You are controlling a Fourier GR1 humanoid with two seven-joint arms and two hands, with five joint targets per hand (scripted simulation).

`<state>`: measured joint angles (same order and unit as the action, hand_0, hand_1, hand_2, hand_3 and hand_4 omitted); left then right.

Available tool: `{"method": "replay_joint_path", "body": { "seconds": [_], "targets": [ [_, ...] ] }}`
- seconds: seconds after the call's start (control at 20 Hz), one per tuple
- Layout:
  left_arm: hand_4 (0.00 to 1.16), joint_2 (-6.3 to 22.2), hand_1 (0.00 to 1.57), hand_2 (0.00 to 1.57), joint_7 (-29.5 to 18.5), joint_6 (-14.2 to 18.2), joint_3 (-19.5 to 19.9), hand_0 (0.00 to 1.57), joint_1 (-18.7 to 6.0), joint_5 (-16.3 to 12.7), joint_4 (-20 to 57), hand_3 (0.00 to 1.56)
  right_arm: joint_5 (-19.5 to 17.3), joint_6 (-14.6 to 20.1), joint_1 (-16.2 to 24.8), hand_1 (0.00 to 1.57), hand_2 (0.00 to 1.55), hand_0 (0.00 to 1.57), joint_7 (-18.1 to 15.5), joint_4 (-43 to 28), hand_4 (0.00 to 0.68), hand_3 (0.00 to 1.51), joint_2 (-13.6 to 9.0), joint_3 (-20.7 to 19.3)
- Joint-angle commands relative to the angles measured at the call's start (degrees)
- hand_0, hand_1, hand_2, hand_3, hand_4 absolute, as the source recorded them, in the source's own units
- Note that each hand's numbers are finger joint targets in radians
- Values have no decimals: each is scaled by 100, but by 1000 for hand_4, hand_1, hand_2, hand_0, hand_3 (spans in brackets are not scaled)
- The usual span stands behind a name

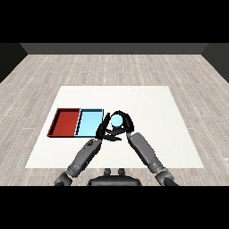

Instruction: Pick the blue can and put it in the blue box

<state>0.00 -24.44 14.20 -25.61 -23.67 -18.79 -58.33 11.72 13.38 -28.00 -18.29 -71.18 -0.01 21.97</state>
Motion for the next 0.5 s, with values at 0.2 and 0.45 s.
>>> {"method": "replay_joint_path", "body": {
  "seconds": [0.2,0.45],
  "targets": [
    [0,0,0,0,40,506,-425,0,-127,-203,-60,0,-113,89,297,1431,1432,1431,214,-481,630,1389,1,251],
    [0,25,0,0,376,-241,135,0,-97,88,-239,0,-110,268,-177,1408,1439,1408,317,-137,625,1389,1,410]
  ]
}}
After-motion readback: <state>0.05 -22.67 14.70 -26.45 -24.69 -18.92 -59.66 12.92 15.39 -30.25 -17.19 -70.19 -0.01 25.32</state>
